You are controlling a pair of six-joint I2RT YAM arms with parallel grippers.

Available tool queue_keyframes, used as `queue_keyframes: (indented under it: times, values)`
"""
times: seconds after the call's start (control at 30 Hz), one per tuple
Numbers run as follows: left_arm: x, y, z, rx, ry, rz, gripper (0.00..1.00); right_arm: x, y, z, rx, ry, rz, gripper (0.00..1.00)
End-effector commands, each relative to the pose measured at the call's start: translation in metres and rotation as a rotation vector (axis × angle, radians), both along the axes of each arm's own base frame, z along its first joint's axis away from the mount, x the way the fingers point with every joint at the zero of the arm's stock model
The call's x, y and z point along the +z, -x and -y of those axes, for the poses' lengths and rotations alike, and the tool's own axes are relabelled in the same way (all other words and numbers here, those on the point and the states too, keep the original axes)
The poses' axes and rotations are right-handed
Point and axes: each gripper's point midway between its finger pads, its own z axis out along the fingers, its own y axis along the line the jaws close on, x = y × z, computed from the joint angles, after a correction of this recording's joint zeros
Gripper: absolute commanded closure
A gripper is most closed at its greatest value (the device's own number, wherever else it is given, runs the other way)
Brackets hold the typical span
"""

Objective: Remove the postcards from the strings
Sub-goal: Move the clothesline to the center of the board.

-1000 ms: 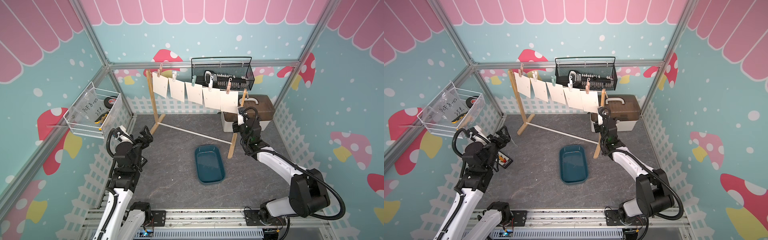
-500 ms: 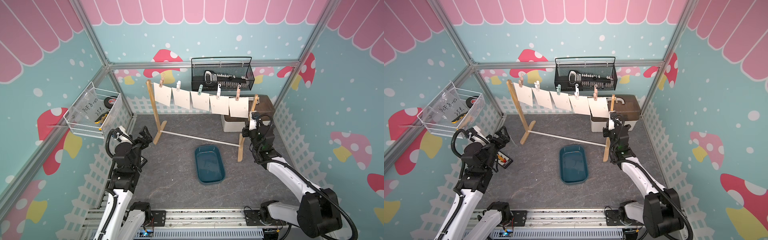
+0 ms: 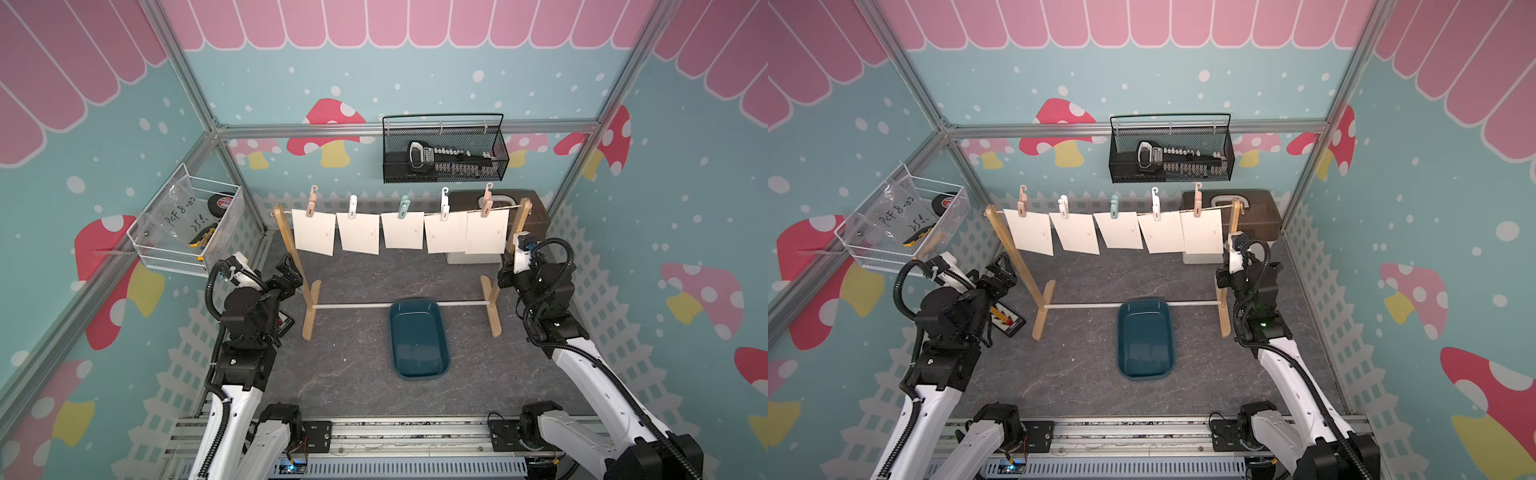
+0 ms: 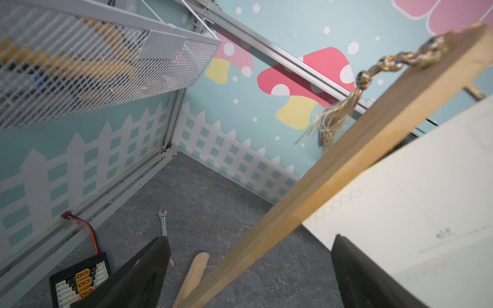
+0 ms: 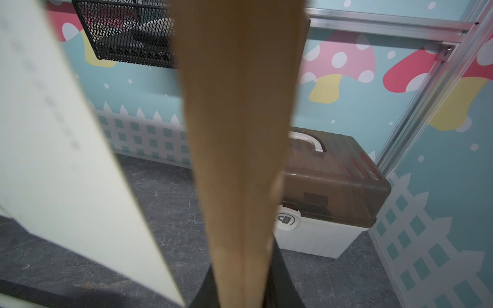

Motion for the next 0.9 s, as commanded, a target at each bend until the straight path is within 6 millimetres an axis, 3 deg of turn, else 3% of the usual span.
queue_keyframes:
  times: [0.0,0.47,0.87]
  values:
    - [0.014,0.007,-0.005,0.021,-0.024,0.016,0.01,-0.002,0.015,-0.012,0.084,-0.002,-0.003,0.87]
    - [0.021,0.017,-0.008,0.038,-0.055,0.033,0.01,-0.016,0.041,0.022,-0.082,0.009,-0.003,0.88]
    - [0.014,0.012,-0.006,0.026,-0.026,0.028,0.01,-0.027,0.051,0.029,-0.116,-0.014,-0.018,0.88]
